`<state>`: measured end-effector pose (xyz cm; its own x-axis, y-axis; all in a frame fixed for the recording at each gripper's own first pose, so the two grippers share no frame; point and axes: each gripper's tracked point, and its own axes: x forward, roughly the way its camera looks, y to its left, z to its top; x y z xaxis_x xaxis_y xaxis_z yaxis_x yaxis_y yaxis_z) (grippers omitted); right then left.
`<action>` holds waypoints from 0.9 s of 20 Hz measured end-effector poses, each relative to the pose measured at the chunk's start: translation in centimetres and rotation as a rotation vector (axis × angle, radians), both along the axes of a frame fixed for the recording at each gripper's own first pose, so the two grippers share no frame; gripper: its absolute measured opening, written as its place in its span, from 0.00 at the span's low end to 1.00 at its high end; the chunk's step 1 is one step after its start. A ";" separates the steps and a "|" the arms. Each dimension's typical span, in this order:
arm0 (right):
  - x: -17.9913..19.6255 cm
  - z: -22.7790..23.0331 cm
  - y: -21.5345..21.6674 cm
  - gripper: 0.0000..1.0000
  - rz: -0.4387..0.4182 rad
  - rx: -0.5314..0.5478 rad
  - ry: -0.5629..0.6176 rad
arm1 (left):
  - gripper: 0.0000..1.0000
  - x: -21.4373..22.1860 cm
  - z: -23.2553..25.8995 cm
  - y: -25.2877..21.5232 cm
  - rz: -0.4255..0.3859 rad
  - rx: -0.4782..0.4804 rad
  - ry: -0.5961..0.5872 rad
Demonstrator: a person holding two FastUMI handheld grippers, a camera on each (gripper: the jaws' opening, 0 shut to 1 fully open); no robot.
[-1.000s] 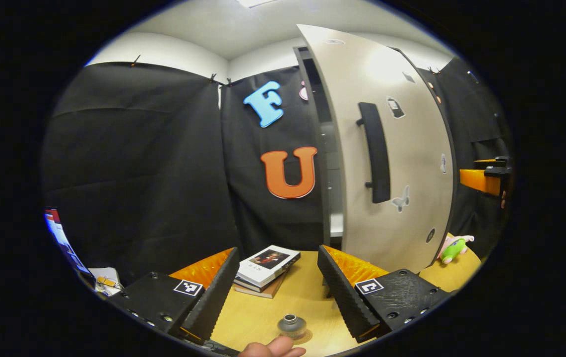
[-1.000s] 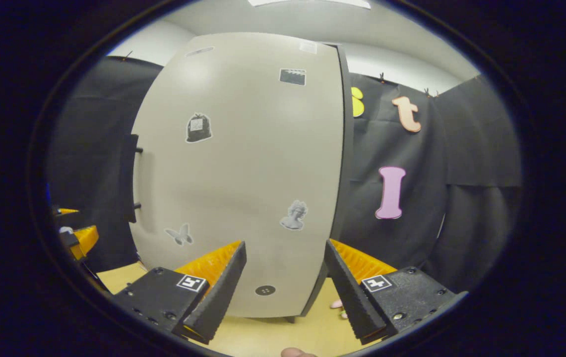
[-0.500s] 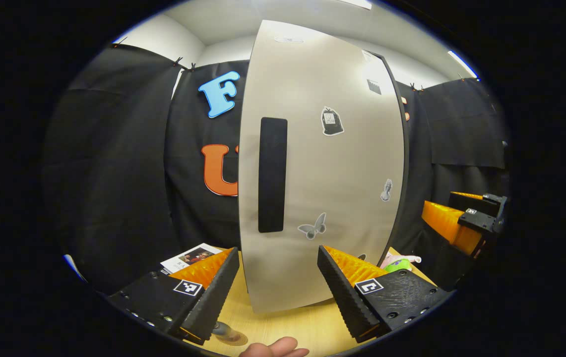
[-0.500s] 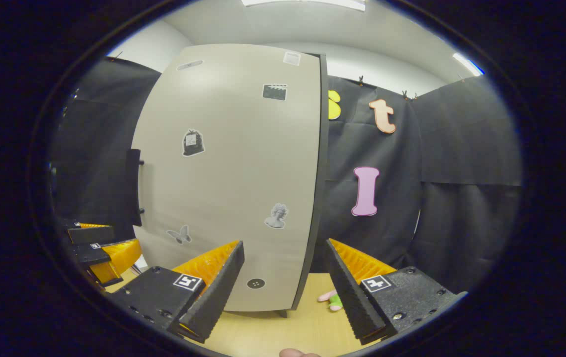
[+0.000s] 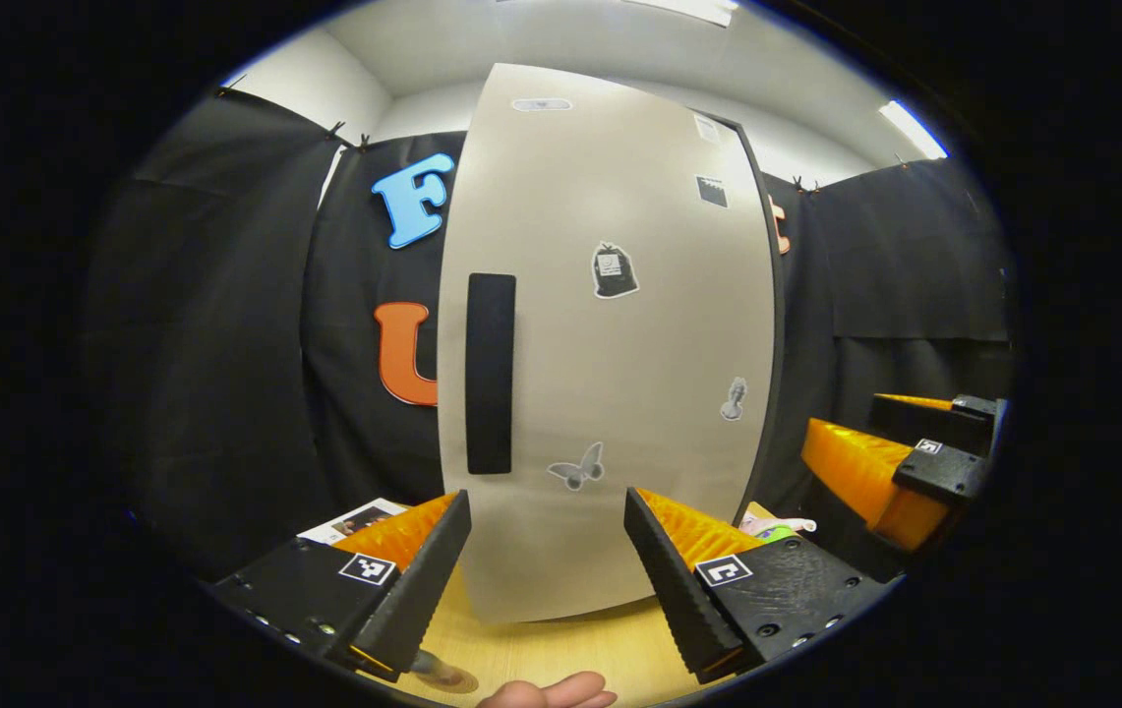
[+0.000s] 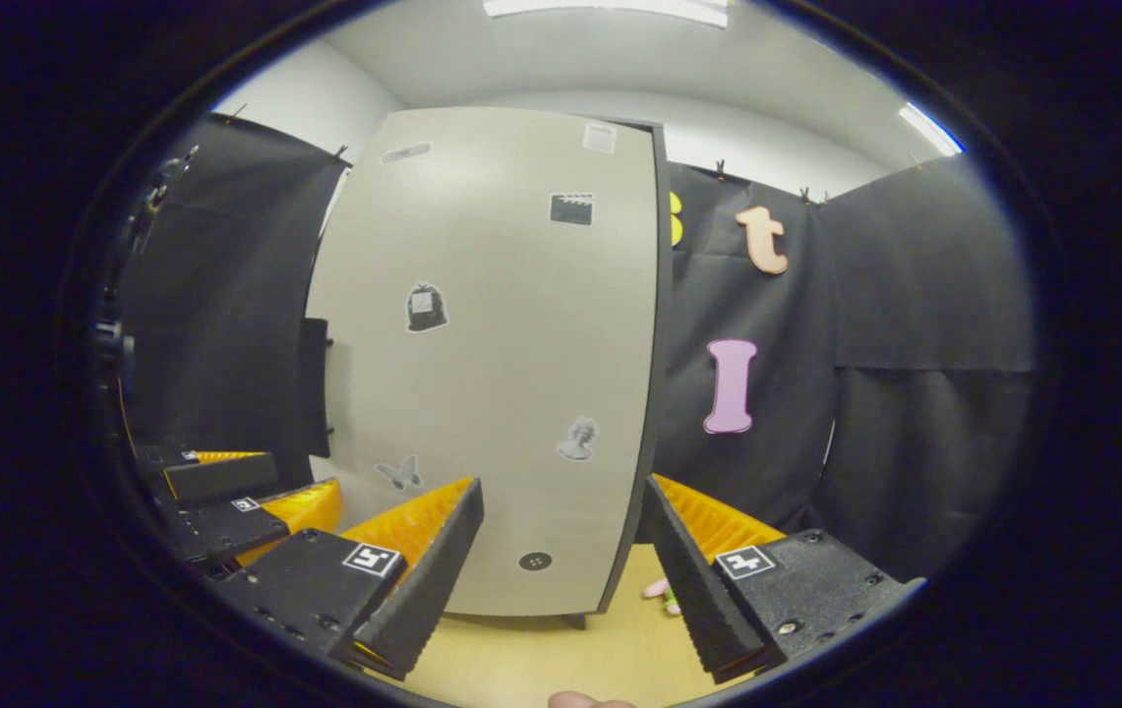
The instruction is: Open the cabinet door with the right hand, grasp the bottle in the cabinet with the left hand and place it on the coaster, then close the cabinet door with the right hand.
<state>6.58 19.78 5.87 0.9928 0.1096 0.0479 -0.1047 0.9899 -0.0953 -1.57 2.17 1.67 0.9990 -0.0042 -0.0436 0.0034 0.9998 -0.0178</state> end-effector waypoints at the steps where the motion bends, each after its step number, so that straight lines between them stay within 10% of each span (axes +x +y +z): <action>1: -0.2 -0.1 0.6 1.00 0.020 0.002 -0.001 | 0.95 -0.3 0.6 0.3 0.011 0.021 -0.014; 18: -1.0 -2.3 -0.6 1.00 0.049 0.043 0.066 | 0.95 -0.4 0.4 0.8 -0.003 -0.040 -0.026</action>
<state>5.62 19.18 3.56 0.9874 0.1575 -0.0123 -0.1579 0.9865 -0.0445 -2.01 2.95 2.10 0.9998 -0.0088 -0.0175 0.0078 0.9983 -0.0573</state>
